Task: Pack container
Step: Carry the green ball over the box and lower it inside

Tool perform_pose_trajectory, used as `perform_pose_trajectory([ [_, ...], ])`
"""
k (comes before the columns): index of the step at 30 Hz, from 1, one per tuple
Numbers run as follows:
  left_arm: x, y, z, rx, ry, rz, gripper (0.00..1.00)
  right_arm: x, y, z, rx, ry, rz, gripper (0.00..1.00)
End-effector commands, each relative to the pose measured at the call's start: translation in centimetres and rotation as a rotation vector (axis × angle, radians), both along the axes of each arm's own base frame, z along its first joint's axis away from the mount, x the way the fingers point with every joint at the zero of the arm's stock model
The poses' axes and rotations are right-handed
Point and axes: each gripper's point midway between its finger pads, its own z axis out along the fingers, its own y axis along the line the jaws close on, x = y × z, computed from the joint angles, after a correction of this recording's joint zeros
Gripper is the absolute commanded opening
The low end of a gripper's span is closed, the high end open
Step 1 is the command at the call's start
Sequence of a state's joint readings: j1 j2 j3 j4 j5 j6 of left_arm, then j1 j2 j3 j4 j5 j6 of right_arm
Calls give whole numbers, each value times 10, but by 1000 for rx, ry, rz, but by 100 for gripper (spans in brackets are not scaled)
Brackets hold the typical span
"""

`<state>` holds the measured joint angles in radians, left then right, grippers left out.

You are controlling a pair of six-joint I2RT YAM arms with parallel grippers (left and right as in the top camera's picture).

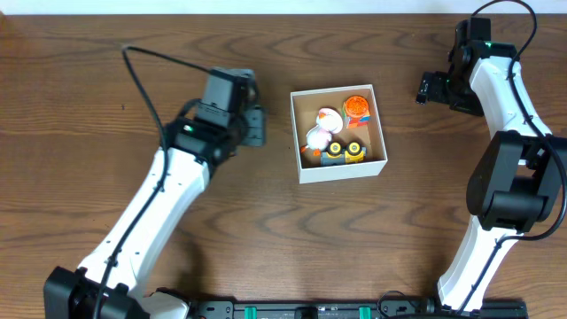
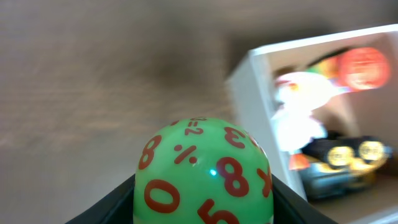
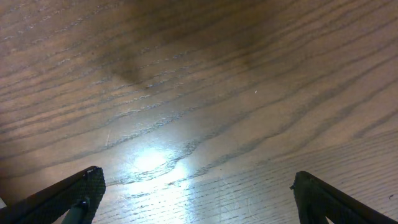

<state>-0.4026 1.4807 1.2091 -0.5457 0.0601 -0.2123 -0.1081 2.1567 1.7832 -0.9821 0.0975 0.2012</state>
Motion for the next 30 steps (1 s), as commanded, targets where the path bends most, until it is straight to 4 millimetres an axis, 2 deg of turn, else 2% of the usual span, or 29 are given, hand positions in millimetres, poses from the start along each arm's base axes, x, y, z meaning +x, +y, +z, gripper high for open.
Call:
perform_pose_trajectory([
  [1,0,-34,25,-11,-103,-108,56,0,1,9,-3,-20,-8,99],
  [4,-3,-65,37,-42,-166,-176,56,0,1,9,-2,-20,-7,99],
  [8,-2,-90,45,-76,-221,-221,56,0,1,9,-3,-20,-8,99],
  [12,1,-105,41,-89,-239,-244,56,0,2,9,-2,-20,-7,99],
  [15,6,-118,31,-92,-239,-259,56,0,0,9,-3,-20,-11,99],
  [22,19,-139,6,-95,-241,-278,57,0,0,9,-3,-20,-10,99],
  [30,23,-142,-8,-87,-226,-278,58,0,-1,9,-3,-20,-13,99],
])
